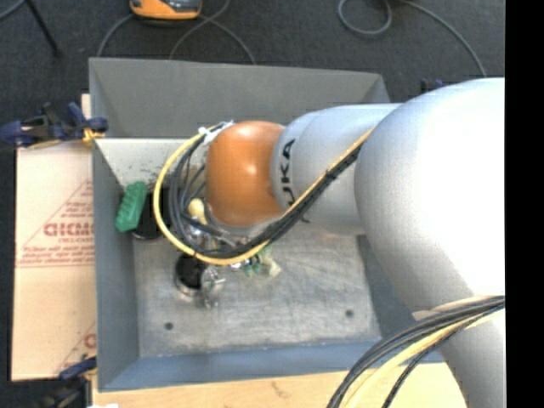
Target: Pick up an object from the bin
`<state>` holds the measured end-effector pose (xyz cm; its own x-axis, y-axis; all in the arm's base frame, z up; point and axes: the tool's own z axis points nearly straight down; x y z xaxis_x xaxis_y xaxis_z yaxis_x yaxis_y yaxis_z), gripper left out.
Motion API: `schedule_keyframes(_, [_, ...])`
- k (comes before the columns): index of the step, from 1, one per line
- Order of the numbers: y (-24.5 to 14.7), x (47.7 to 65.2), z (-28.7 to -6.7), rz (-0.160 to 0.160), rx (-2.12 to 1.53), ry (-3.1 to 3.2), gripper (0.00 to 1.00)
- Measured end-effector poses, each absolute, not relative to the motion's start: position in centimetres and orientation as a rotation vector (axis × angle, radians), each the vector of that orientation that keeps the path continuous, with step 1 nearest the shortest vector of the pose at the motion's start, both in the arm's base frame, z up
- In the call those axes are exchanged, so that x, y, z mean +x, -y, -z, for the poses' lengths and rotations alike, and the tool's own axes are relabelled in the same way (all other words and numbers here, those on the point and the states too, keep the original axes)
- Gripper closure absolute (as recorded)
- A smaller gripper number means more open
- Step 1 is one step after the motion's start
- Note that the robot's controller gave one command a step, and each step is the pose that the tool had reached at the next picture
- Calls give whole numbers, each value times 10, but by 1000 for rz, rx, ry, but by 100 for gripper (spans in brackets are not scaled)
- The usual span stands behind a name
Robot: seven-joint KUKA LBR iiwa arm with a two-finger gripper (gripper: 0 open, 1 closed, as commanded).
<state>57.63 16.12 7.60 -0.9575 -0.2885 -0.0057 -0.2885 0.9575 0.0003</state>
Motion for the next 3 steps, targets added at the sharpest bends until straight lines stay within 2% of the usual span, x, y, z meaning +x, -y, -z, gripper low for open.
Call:
schedule_keyframes(1, [-213, 589, -77, -3, -568, -3084, 100])
schedule_keyframes(2, [-213, 589, -77, -3, -566, -3085, 100])
schedule_keyframes(3, [-214, 589, -131, 1, -565, -3093, 100])
